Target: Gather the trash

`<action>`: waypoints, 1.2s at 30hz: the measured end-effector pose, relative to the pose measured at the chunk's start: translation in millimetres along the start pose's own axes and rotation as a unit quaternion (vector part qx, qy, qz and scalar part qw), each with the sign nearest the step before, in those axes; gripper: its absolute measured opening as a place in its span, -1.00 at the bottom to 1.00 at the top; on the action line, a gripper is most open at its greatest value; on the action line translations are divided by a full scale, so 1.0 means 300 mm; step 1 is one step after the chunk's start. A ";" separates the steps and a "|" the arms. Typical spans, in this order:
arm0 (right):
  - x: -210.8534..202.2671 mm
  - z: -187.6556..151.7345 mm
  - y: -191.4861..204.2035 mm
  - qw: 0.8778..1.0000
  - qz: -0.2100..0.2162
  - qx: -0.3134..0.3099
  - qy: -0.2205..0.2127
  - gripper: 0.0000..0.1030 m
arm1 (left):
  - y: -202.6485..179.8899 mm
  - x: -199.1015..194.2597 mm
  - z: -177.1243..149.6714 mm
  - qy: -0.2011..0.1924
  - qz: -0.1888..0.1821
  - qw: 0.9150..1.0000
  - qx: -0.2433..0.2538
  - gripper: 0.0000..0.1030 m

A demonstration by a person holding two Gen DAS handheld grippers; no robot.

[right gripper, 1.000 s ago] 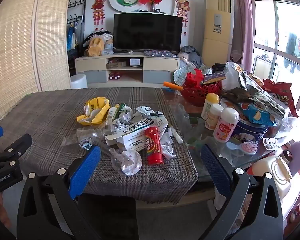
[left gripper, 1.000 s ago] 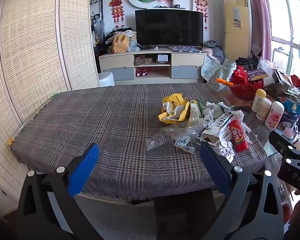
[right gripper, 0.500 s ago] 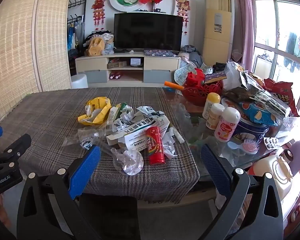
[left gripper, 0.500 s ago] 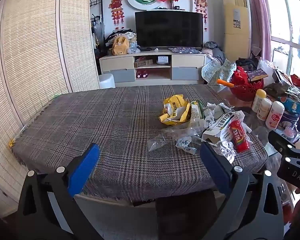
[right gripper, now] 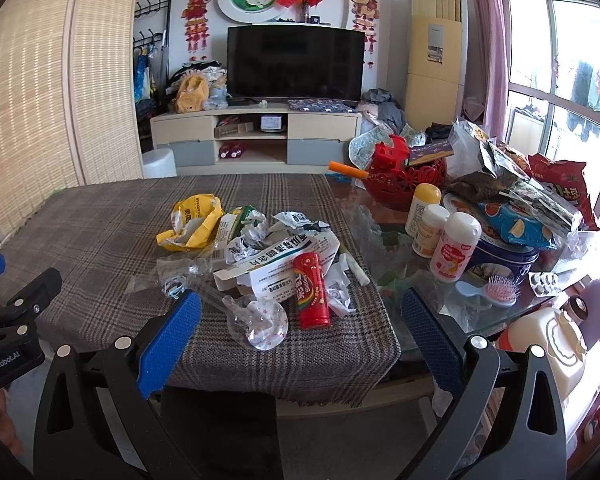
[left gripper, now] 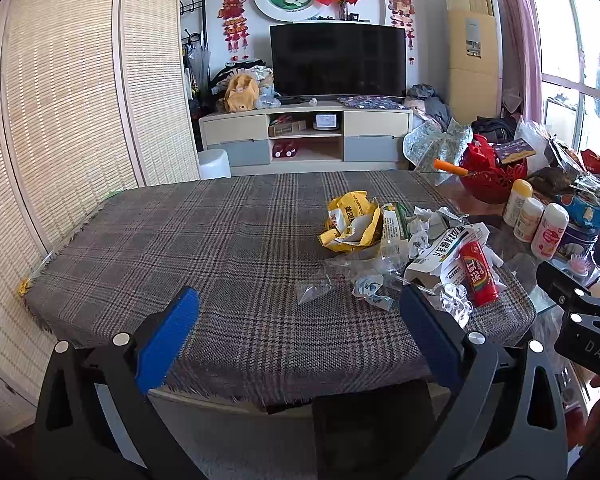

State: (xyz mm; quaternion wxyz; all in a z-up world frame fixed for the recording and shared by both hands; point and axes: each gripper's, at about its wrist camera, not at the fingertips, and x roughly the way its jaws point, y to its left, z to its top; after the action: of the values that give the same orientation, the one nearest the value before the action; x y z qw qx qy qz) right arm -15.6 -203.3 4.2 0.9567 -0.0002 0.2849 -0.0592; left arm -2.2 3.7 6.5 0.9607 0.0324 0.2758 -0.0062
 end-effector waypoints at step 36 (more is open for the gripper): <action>0.002 0.002 -0.001 1.000 0.003 0.002 0.001 0.94 | -0.001 0.007 -0.010 0.001 0.002 1.000 0.005 0.84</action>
State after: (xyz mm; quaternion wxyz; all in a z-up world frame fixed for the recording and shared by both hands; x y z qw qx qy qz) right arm -14.9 -203.7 4.4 0.9565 0.0026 0.2862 -0.0572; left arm -2.2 3.6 2.9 0.9601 0.0380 0.2771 -0.0053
